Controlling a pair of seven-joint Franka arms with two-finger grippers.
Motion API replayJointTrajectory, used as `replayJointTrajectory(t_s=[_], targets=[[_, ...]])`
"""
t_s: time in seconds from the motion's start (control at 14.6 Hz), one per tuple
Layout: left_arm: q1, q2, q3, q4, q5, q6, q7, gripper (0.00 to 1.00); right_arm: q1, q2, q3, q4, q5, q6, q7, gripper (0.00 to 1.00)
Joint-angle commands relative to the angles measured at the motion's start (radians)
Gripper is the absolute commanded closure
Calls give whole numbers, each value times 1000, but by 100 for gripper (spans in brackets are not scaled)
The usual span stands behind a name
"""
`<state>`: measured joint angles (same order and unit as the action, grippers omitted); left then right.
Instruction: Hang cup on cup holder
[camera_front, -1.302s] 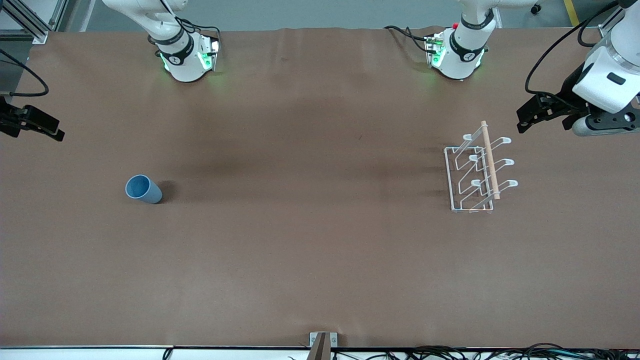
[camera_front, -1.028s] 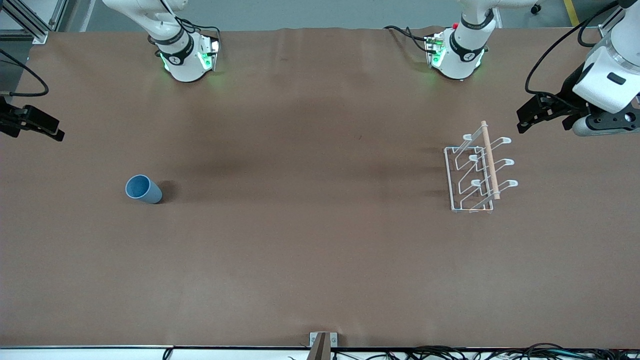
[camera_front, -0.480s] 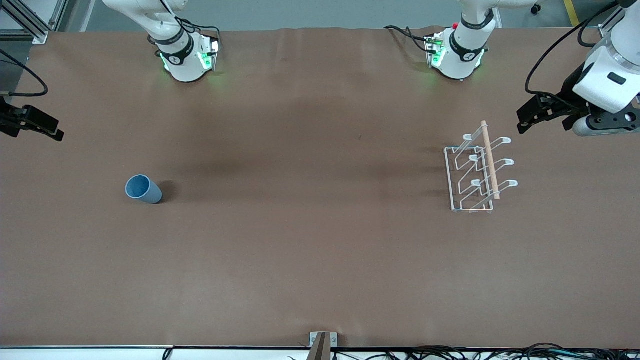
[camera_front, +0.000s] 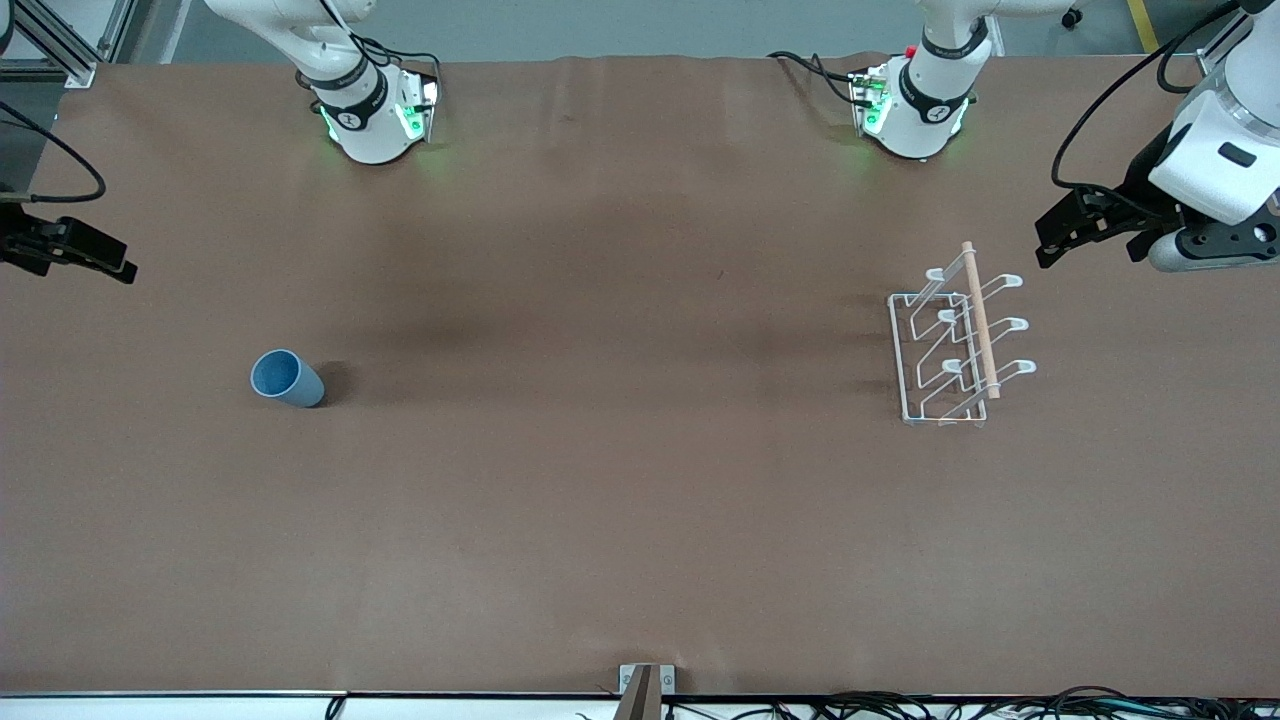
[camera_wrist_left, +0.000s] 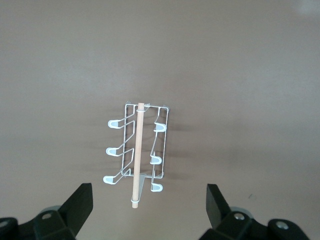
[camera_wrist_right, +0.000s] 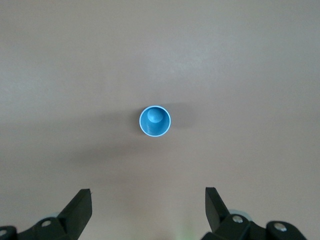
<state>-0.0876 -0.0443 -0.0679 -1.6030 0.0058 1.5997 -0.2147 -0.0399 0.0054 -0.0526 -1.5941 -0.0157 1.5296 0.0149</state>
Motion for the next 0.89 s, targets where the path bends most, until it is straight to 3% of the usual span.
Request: replayJointTrajectory(t_s=[0.0, 0.34, 0.55, 0.82], targets=[[-3, 1, 3, 6, -7, 3, 12, 0, -17, -28, 4, -103, -4, 62, -26, 0], [-3, 3, 3, 5, -7, 3, 14, 0, -23, -25, -12, -304, -6, 275, -87, 0], [-3, 6, 3, 5, -7, 5, 14, 0, -26, -16, -36, -482, -7, 531, -147, 0], [-3, 11, 3, 6, -7, 3, 14, 0, -35, 92, -49, -538, -10, 682, -162, 0]])
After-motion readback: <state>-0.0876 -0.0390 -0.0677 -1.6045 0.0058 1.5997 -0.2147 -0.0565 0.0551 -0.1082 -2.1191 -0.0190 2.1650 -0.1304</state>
